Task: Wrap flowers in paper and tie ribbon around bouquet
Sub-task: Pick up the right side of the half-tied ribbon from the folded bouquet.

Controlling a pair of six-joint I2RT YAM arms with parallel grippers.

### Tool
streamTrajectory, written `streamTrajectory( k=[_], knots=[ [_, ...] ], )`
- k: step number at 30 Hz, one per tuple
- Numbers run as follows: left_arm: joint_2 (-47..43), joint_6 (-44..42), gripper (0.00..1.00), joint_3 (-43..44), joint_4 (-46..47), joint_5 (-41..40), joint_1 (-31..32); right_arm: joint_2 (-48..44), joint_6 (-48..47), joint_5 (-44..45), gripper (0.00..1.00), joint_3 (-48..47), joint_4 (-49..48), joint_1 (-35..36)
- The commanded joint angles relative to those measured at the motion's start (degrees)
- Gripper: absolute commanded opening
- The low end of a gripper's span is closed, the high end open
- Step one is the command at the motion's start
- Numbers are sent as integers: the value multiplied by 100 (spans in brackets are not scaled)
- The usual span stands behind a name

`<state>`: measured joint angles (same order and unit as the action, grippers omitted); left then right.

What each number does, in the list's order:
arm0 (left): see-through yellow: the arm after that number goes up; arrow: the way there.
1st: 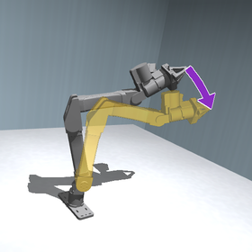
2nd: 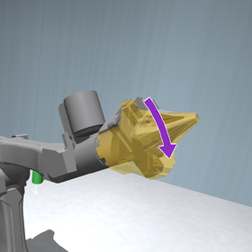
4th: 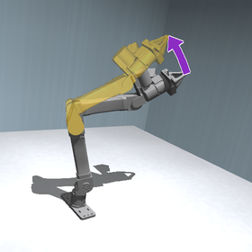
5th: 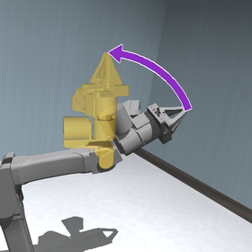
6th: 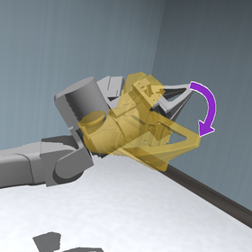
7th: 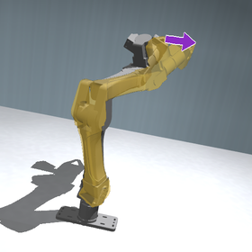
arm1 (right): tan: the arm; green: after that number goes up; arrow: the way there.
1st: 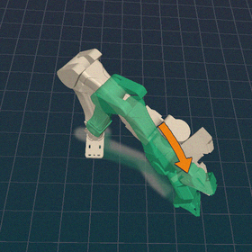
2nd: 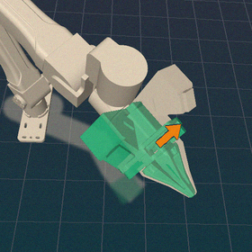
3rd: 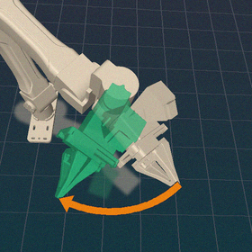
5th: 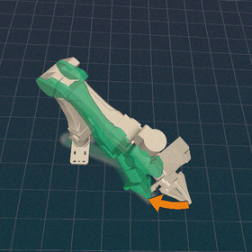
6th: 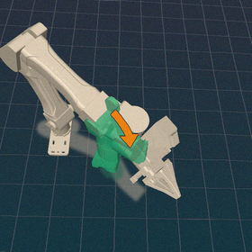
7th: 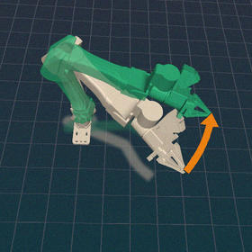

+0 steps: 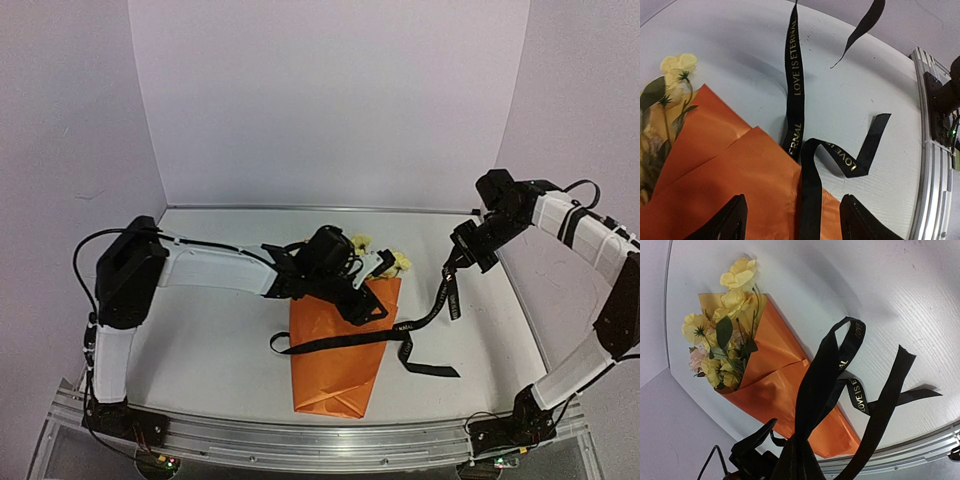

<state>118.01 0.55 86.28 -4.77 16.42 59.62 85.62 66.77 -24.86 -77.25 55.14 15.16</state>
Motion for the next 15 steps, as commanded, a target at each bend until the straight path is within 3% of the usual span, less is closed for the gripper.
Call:
streamTrajectory(
  k=[1,8,15],
  knots=[
    [-1328,218,62,-1031,156,-73,-225,-368,437,351,0,-149,-114,521],
    [-2220,255,56,-2598,-357,-390,-443,-440,1208,1095,0,262,-807,1630],
    [-1740,151,55,-2447,-807,-306,-429,-150,1691,1223,0,784,-1794,2580]
  ],
)
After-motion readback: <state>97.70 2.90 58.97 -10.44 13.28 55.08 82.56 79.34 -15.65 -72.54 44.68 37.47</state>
